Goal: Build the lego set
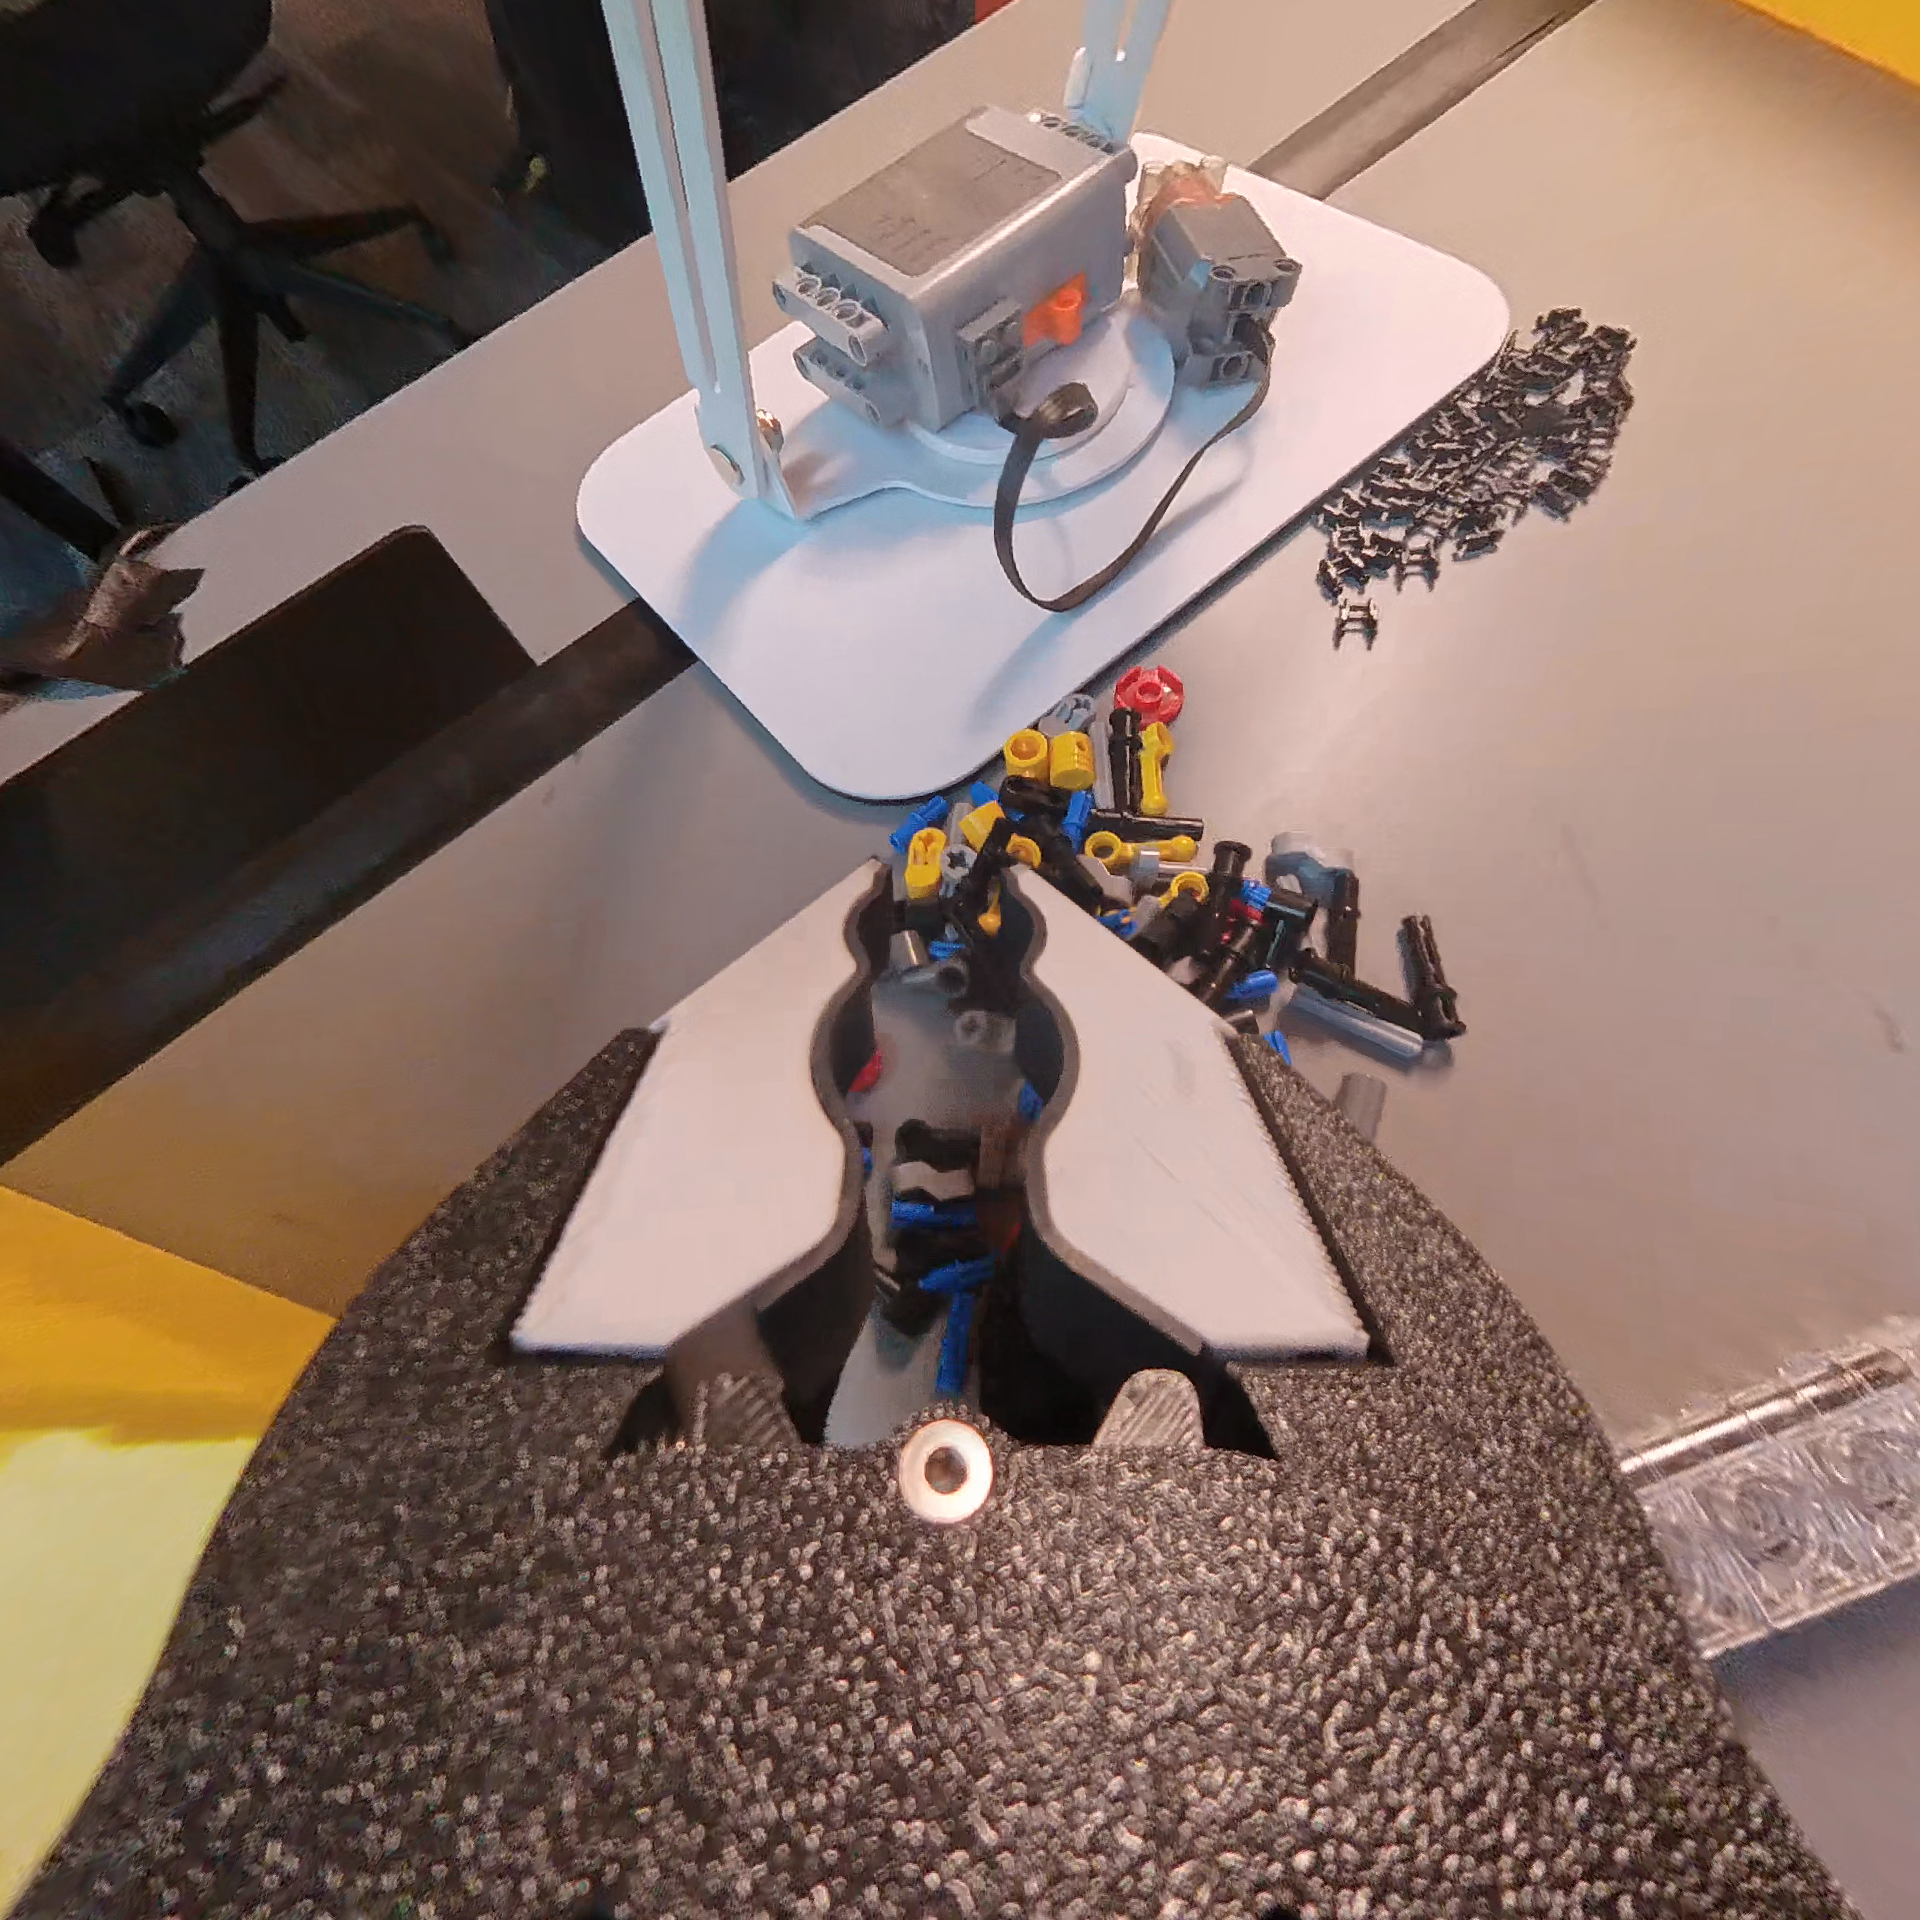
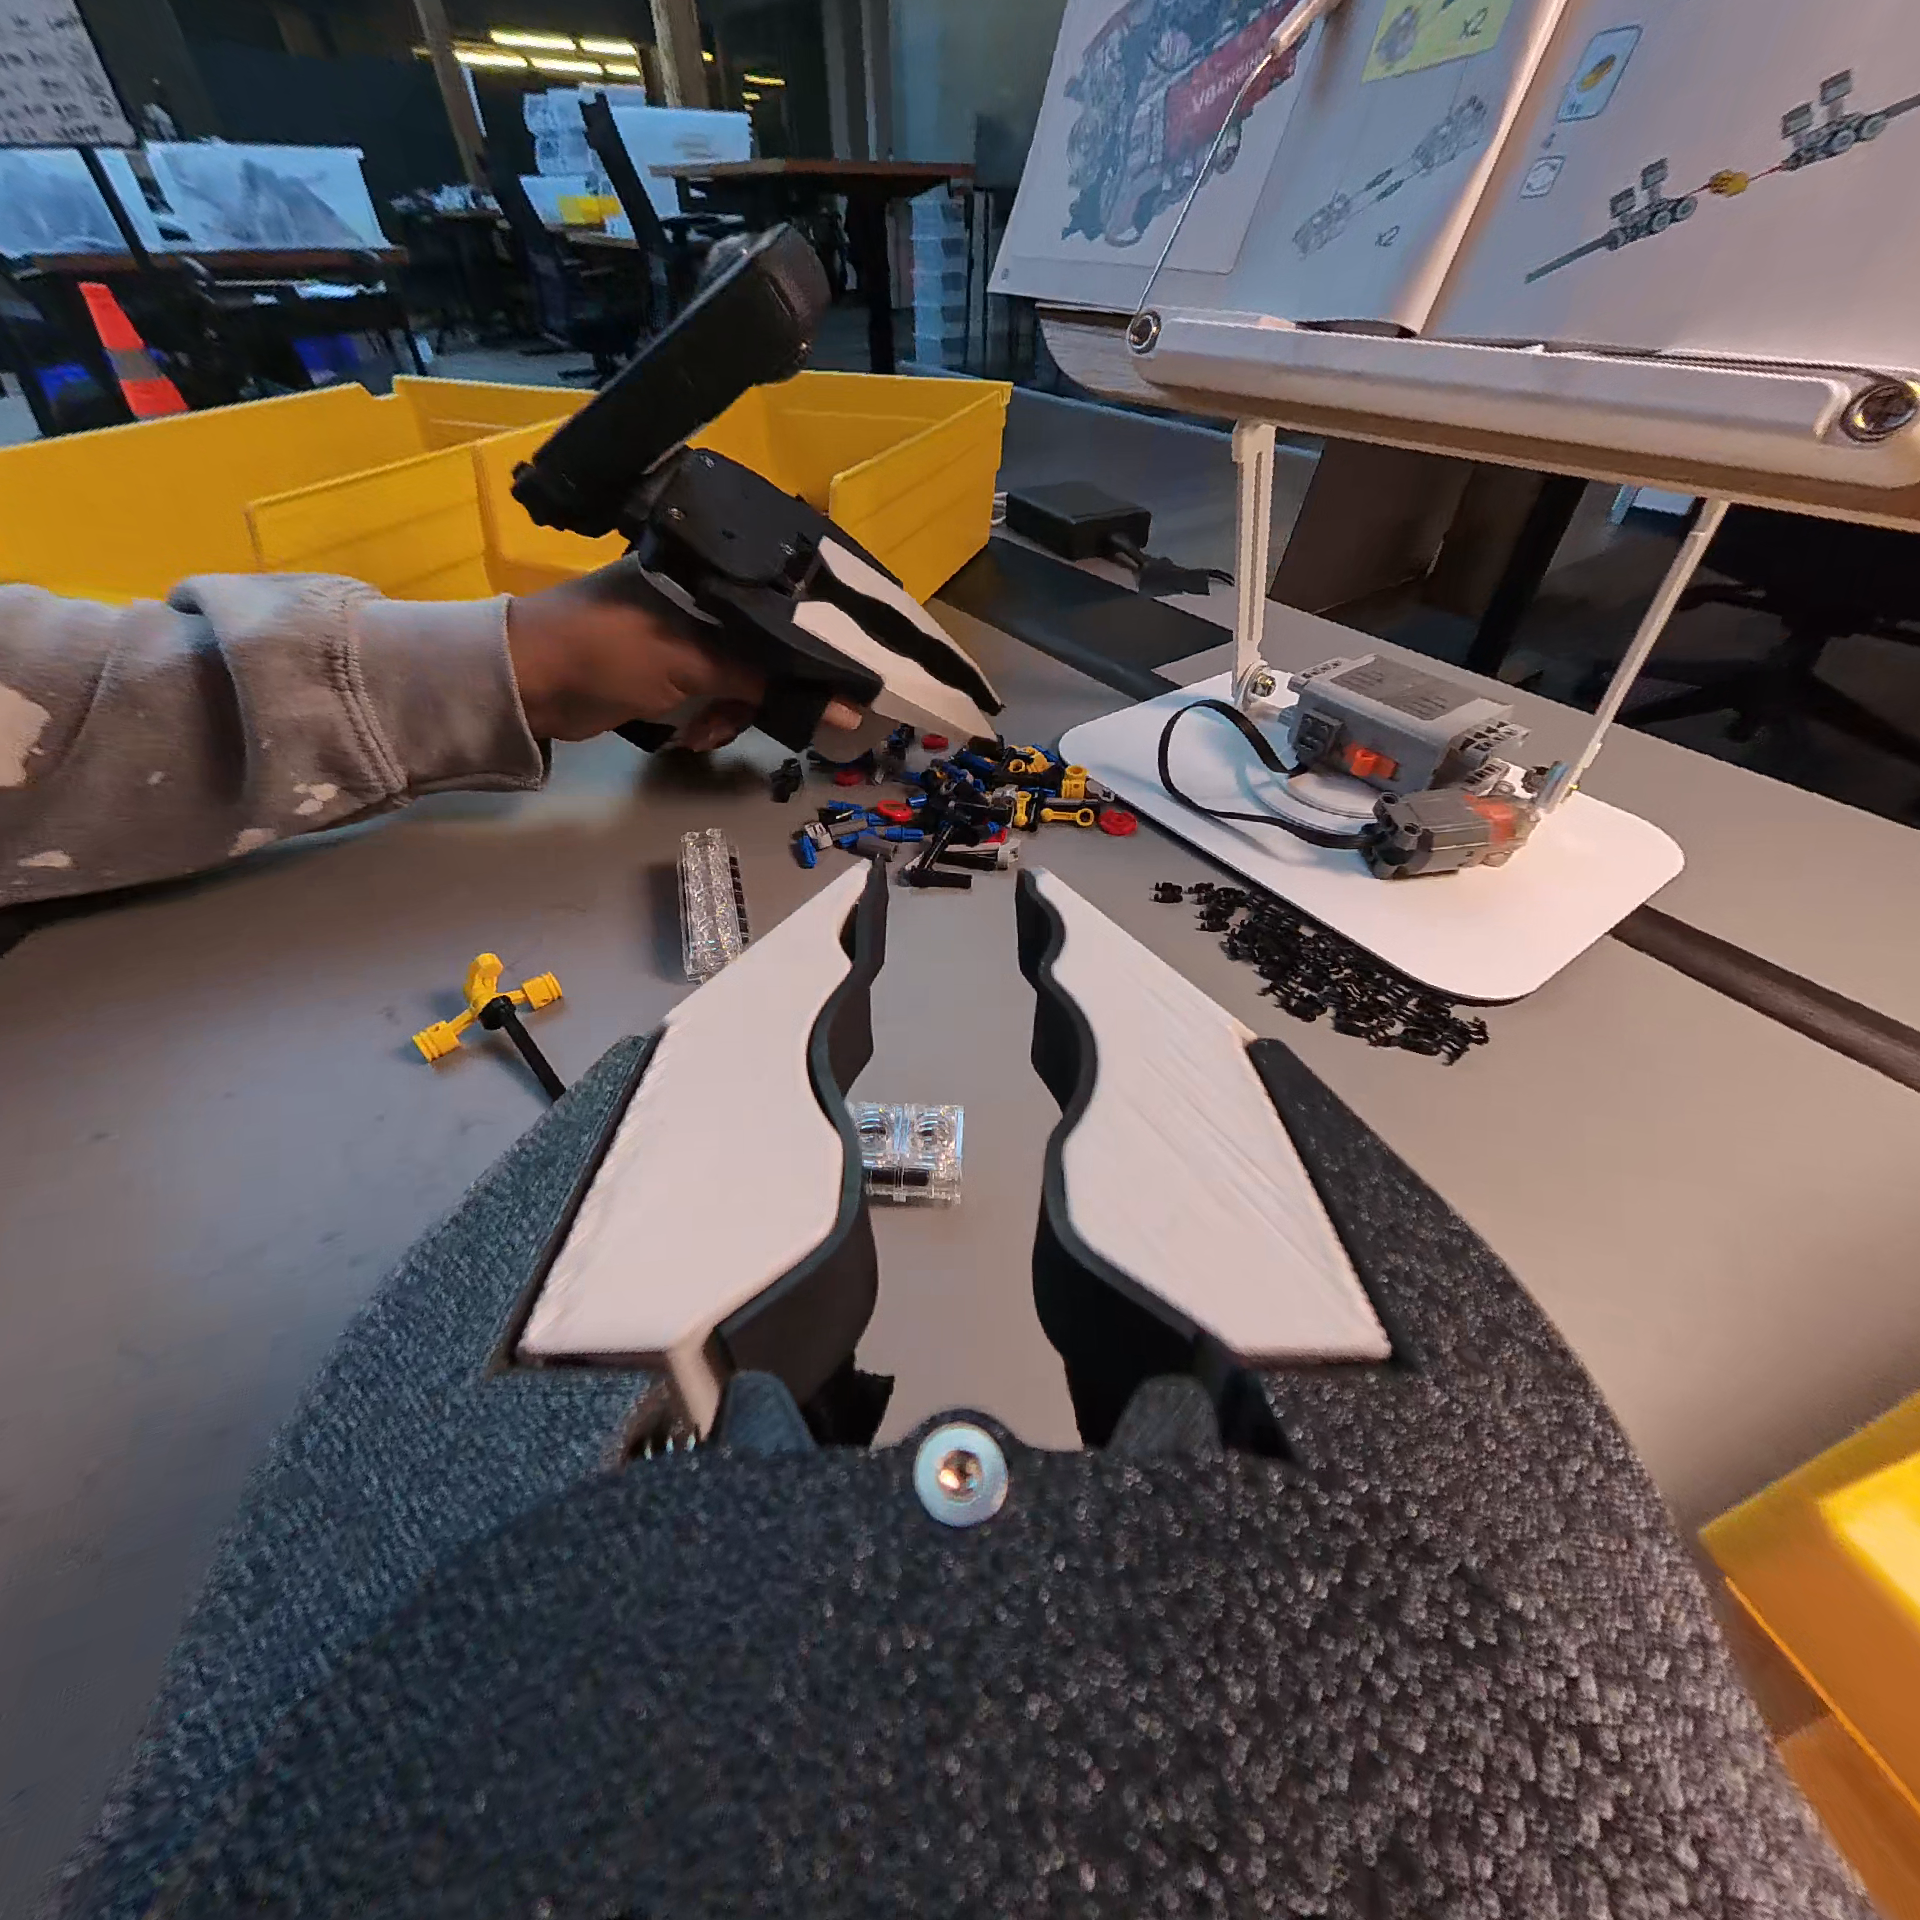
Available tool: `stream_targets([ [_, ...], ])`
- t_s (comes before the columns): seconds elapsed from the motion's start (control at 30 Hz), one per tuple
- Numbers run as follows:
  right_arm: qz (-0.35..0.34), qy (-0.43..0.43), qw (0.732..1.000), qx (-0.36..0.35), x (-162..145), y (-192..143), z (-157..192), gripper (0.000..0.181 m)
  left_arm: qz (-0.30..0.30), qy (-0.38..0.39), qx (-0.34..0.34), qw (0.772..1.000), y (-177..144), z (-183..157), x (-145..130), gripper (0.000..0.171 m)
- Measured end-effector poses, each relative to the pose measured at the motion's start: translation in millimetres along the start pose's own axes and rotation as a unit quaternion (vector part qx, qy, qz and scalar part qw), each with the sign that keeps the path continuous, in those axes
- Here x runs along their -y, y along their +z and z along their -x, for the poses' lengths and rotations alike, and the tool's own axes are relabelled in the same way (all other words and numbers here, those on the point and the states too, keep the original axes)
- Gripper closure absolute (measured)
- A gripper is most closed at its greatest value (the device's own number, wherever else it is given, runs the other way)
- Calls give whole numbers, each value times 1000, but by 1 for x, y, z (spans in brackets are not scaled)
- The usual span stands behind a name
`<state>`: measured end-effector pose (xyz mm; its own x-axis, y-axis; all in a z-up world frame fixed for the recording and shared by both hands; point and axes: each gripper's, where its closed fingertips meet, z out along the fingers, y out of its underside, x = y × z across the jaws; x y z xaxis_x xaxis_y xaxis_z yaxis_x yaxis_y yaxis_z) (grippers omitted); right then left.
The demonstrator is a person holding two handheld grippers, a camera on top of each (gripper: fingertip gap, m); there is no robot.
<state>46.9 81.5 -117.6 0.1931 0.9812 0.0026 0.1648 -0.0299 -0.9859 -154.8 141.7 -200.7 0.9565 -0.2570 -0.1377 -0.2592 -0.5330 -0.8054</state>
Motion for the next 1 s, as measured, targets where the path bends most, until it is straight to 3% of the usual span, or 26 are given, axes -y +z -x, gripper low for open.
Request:
stream_targets([
  [0.07,-5,0,1000,2,1,-1,0,157,25,0,-24,999,5,-5,-6,152],
  [0.2,-6,-7,1000,9,1,-1,4,157,35,5,-54,998,-1,-14,-12,171],
  [0.3,0,-12,1000,12,-1,0,7,157,12,-20,-66,998,-12,-12,-1,171],
  [0.43,7,-24,1000,14,-3,2,10,157,1,-32,-17,999,-11,9,13,170],
  [0.6,10,-31,999,16,-4,3,12,158,64,-31,3,997,13,18,1,167],
  [1.0,7,-22,999,26,-3,3,13,158,87,-38,-27,995,23,12,-10,163],
])
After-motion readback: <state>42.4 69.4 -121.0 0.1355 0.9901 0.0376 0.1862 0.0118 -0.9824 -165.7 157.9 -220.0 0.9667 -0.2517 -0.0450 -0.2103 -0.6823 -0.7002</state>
